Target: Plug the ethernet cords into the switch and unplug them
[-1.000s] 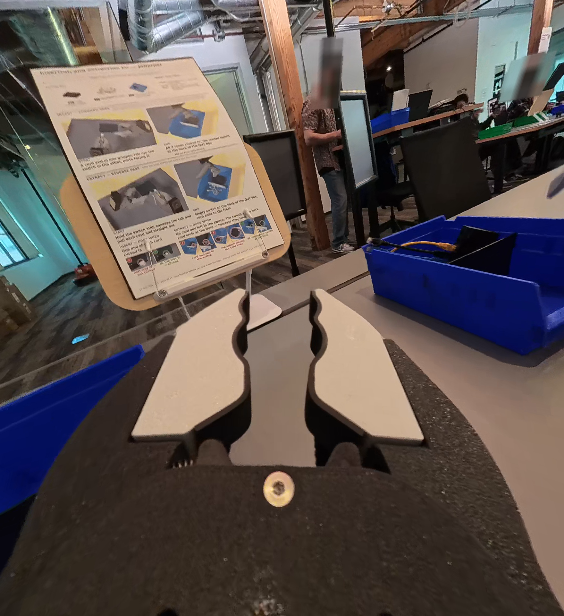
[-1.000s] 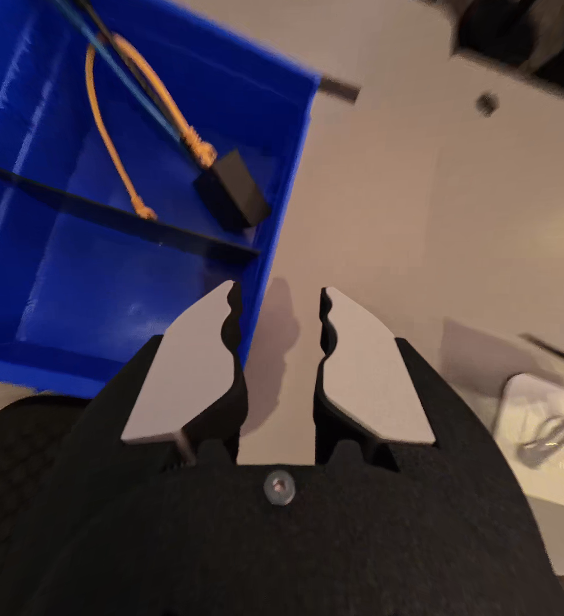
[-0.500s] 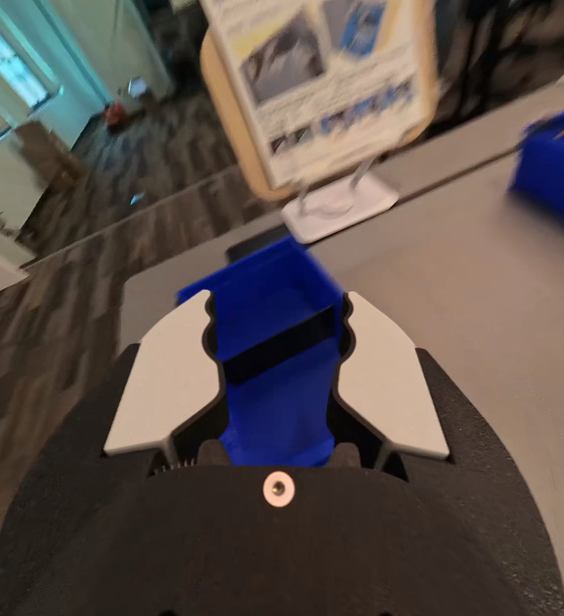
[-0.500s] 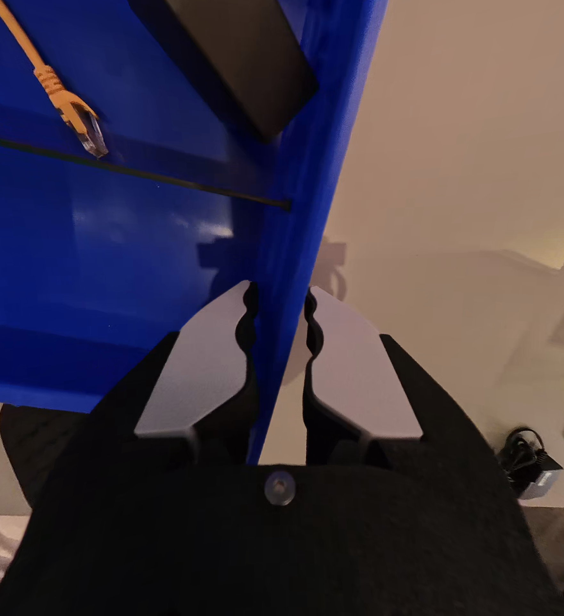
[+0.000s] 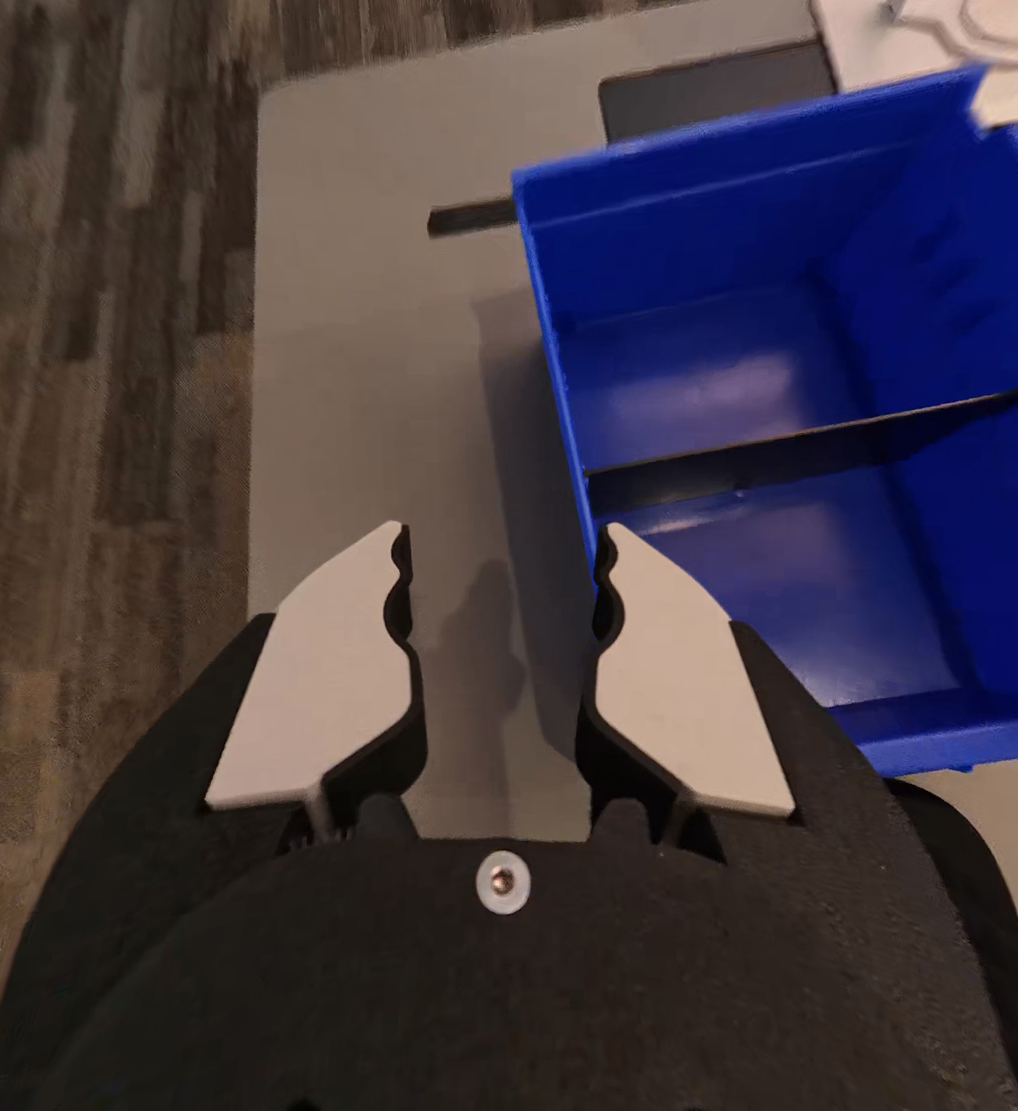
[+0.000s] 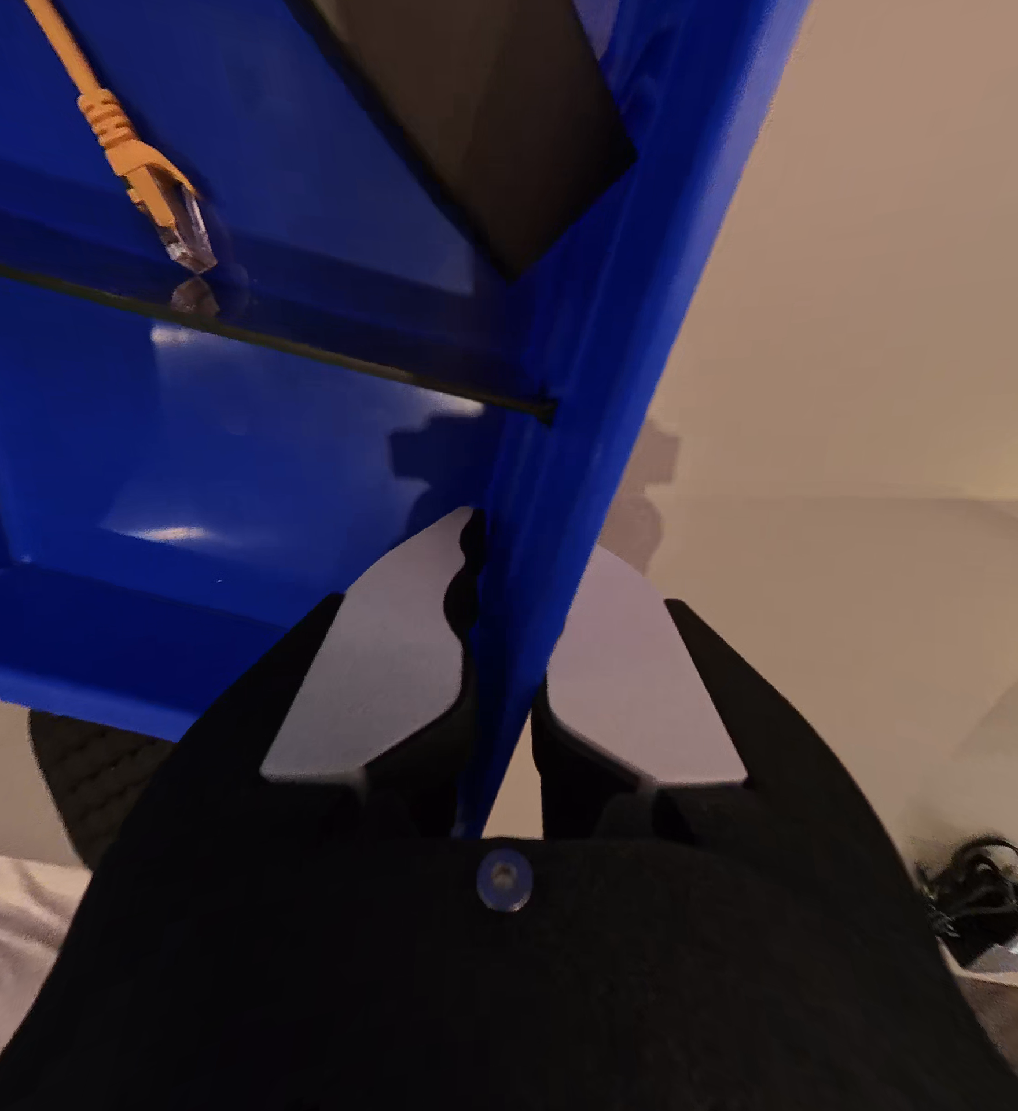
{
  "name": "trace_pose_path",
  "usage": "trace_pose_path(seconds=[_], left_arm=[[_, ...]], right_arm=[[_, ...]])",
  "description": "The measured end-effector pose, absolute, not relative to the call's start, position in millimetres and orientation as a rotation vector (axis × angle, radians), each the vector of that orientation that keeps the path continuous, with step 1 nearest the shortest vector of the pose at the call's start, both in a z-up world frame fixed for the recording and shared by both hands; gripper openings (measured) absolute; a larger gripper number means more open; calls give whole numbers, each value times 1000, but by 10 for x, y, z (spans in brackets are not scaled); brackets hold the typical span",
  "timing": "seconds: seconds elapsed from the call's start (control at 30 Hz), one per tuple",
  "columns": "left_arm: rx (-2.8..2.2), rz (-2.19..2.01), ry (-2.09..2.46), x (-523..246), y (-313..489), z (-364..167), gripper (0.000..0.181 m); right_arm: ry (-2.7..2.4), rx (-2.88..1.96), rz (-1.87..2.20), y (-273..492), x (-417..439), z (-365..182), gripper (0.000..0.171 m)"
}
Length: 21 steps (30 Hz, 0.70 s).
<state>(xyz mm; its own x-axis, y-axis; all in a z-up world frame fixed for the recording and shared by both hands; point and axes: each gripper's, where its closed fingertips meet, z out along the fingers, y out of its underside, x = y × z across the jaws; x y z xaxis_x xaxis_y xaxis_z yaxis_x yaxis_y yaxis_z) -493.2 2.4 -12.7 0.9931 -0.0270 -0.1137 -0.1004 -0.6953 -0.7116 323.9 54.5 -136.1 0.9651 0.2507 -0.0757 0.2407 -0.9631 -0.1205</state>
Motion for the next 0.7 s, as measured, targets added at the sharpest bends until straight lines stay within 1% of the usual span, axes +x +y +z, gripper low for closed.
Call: trace_pose_path(seconds=[0.07, 0.17, 0.23, 0.33, 0.47, 0.53, 0.7], left_arm=[[-2433, 68, 47, -4925, -7, -316, 62], [-2557, 6, 24, -4858, -64, -574, 57], [-2611, -17, 44, -4803, -79, -676, 49], [-2645, -52, 66, -4696, -65, -735, 25], [-2780, 39, 145, -4638, -134, -955, 19], [-2813, 37, 165, -4589, -127, -1028, 10], [-2810, -70, 233, -4439, -65, -1039, 7]], right_arm=[[-371, -3012, 242, 532, 3196, -1364, 8], [-382, -2992, 206, 569, 3243, -1365, 8], [-375, -2996, 204, 564, 3240, -1364, 8], [-357, -3004, 245, 544, 3224, -1363, 6], [-371, -3004, 253, 540, 3230, -1362, 6], [-376, -3005, 255, 540, 3233, -1362, 6], [-376, -3006, 255, 538, 3238, -1363, 6]])
